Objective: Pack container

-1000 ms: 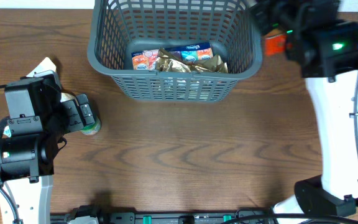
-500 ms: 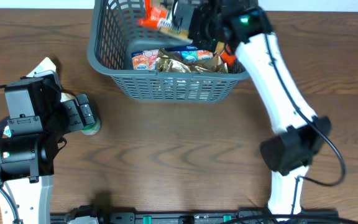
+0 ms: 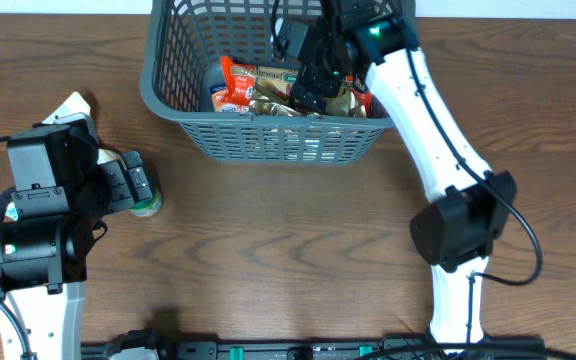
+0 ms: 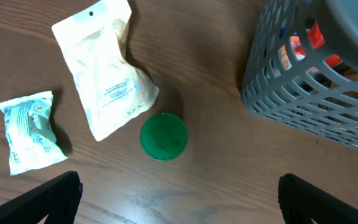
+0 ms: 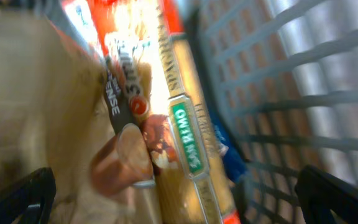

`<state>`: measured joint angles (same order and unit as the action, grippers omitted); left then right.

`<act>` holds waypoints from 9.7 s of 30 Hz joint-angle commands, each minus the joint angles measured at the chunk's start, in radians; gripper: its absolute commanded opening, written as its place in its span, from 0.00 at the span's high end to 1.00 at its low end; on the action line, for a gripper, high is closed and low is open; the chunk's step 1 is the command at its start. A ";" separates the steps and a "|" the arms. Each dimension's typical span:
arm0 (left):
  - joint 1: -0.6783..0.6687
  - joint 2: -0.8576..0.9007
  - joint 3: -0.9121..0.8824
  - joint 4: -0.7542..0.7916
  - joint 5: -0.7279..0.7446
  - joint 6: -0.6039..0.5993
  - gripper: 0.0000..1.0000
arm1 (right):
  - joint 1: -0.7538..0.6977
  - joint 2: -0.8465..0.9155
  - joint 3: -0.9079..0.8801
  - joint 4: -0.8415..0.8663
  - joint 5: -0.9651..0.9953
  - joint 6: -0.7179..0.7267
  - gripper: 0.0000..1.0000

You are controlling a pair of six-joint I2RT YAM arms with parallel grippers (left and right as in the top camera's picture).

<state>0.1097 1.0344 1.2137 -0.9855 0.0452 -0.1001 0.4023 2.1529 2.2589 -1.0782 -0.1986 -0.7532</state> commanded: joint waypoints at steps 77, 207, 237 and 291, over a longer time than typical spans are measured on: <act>0.058 0.735 -0.145 0.229 0.049 0.148 0.30 | -0.610 -0.286 -0.554 -0.033 0.014 0.823 0.01; 0.266 1.261 0.591 -0.018 -0.024 -0.064 0.02 | -0.605 -0.286 -0.554 -0.051 0.019 0.726 0.01; 0.216 0.711 0.578 -0.077 0.079 -0.004 0.94 | -0.604 -0.286 -0.554 -0.074 0.052 0.721 0.01; -0.353 0.707 1.088 0.077 -0.222 0.624 0.02 | -0.607 -0.286 -0.554 -0.111 0.053 0.669 0.01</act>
<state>-0.2878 1.8633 2.2536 -0.8913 -0.0685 0.6418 -0.2108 1.8893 1.7077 -1.1866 -0.1513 -0.0673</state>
